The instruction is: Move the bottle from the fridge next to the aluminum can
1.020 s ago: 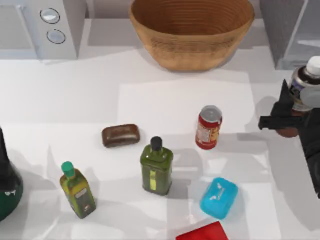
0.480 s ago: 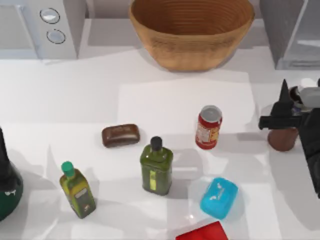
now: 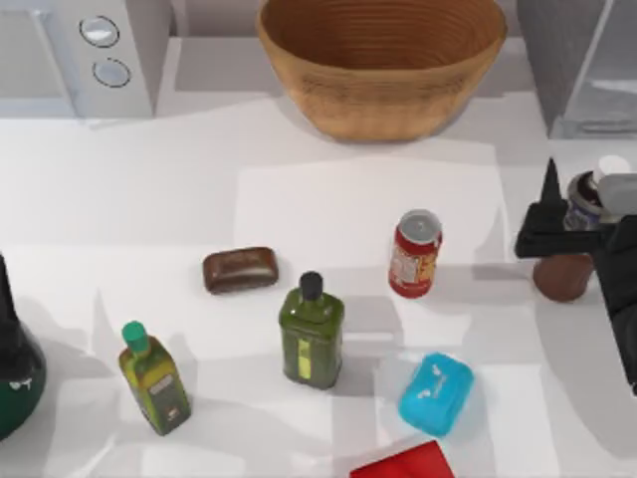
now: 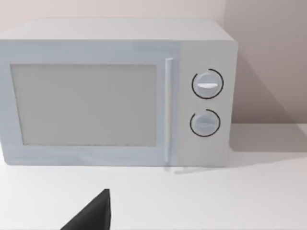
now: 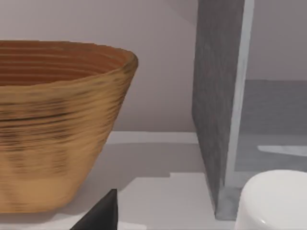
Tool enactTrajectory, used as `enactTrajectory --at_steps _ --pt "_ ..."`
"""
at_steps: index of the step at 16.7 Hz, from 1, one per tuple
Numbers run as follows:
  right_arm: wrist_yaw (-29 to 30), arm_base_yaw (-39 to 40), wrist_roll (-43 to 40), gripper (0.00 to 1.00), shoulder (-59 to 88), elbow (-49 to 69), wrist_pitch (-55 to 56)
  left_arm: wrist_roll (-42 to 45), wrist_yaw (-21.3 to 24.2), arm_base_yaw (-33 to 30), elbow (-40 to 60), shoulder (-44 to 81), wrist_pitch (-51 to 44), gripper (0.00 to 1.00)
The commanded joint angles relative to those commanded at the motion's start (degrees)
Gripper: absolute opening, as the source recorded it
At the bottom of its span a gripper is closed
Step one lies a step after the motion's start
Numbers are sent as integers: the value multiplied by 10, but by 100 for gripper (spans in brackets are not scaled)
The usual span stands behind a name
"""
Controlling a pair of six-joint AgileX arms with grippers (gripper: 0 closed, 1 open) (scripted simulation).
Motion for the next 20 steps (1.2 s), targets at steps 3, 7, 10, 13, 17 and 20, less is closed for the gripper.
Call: enactTrajectory --at_steps 3,7,10,13,17,20 --pt "0 0 0 100 0 0 0 0 0 0 0 0 0 100" --pt "11 18 8 100 -22 -16 3 0 0 0 0 0 0 100" --pt "26 34 7 100 -35 -44 14 0 0 0 0 0 0 100" --pt "35 36 0 100 -35 -61 25 0 0 0 0 0 0 100" --pt "34 34 1 100 -34 -59 24 0 0 0 0 0 0 100" --pt "28 28 2 100 -69 -53 -7 0 0 0 0 0 0 100"
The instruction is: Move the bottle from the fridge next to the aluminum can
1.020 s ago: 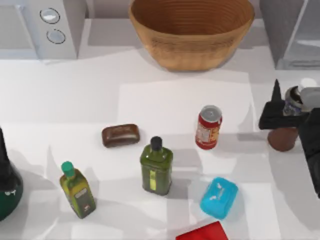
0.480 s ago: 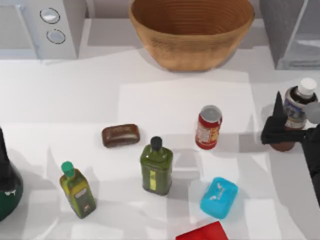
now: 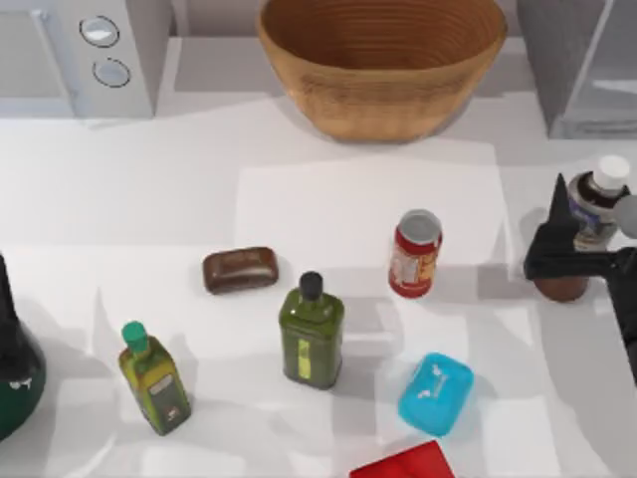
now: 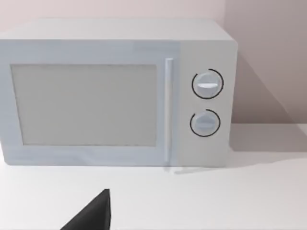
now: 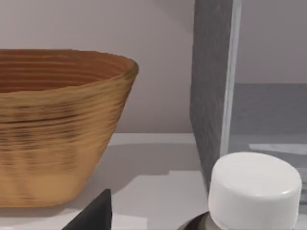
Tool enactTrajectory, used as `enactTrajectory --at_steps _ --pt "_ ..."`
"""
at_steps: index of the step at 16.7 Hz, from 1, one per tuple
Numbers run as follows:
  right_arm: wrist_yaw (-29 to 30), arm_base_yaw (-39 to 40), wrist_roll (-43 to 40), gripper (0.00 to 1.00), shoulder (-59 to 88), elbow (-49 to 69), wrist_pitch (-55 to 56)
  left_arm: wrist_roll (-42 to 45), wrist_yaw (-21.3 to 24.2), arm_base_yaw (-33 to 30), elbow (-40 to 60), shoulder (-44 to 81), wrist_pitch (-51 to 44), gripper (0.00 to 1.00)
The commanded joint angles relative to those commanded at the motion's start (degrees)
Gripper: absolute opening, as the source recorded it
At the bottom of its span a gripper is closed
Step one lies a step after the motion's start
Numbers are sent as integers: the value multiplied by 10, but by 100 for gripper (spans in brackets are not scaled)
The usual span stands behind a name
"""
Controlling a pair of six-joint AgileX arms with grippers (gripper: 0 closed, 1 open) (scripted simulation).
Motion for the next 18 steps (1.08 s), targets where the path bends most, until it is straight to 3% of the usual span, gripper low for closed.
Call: enactTrajectory --at_steps 5,18 --pt "-38 -36 5 100 -164 5 -148 0 0 0 0 0 0 100" --pt "-218 -213 4 100 -797 -77 -715 0 0 0 0 0 0 100"
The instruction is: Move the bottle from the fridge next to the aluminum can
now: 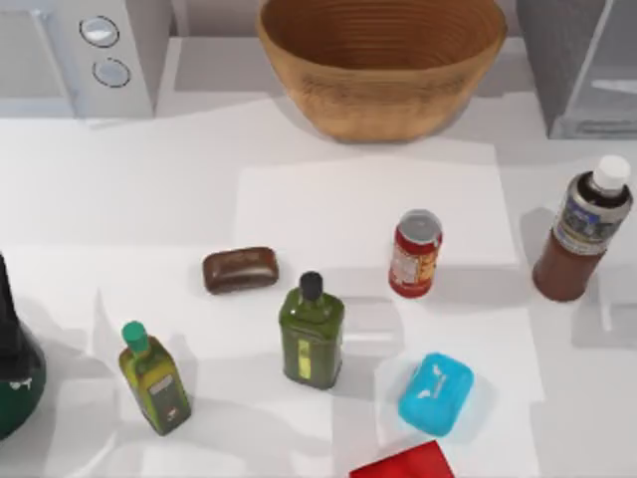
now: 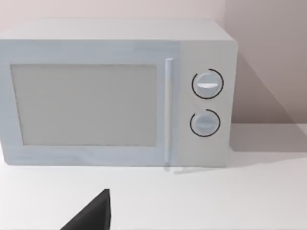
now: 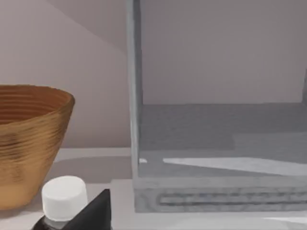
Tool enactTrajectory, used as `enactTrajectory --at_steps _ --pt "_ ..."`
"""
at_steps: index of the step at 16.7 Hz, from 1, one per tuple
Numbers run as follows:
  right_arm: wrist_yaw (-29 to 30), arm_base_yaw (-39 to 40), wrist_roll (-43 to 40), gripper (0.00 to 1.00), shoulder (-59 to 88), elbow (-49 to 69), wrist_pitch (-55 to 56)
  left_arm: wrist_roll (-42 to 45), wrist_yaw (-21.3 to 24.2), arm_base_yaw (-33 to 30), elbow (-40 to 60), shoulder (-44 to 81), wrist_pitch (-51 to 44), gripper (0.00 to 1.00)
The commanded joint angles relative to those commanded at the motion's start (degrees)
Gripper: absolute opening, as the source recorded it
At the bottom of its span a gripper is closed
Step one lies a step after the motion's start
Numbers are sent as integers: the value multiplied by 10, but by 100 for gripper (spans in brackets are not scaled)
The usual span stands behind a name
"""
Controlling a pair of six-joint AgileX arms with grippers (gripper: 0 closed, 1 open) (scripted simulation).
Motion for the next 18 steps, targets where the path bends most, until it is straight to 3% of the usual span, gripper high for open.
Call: enactTrajectory --at_steps 6,13,18 --pt "-56 -47 -7 100 -160 -35 -136 0 0 0 0 0 0 100" --pt "-57 -47 -8 100 -170 -30 -147 0 0 0 0 0 0 100" --pt "-55 -50 -8 100 -254 40 -270 0 0 0 0 0 0 100"
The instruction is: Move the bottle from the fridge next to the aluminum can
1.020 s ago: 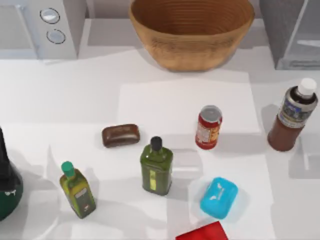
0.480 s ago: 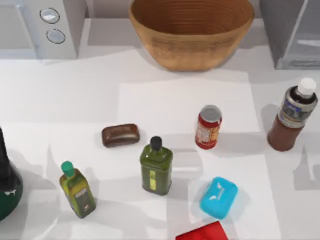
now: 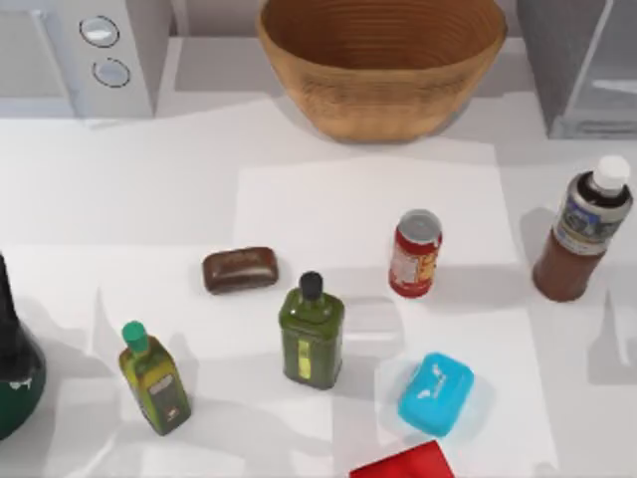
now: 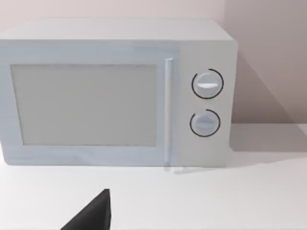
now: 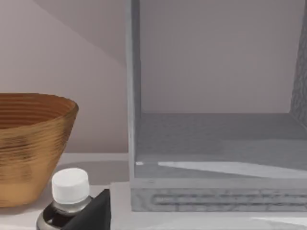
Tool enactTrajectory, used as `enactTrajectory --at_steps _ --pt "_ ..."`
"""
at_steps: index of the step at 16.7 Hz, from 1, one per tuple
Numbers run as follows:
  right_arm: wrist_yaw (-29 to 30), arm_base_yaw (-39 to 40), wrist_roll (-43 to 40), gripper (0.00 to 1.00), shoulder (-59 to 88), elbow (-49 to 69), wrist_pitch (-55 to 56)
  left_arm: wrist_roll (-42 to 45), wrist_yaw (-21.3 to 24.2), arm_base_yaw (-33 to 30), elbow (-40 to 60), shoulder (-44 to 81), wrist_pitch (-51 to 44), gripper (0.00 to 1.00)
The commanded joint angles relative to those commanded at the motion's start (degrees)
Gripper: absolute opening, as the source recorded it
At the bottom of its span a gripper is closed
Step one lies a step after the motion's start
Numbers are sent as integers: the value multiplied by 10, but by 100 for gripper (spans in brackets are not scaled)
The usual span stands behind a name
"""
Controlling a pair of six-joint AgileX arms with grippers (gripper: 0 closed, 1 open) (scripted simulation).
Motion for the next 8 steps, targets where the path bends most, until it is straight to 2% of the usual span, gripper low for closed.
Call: enactTrajectory --at_steps 8 --pt "-2 -1 -2 100 -212 174 -408 0 0 0 0 0 0 100"
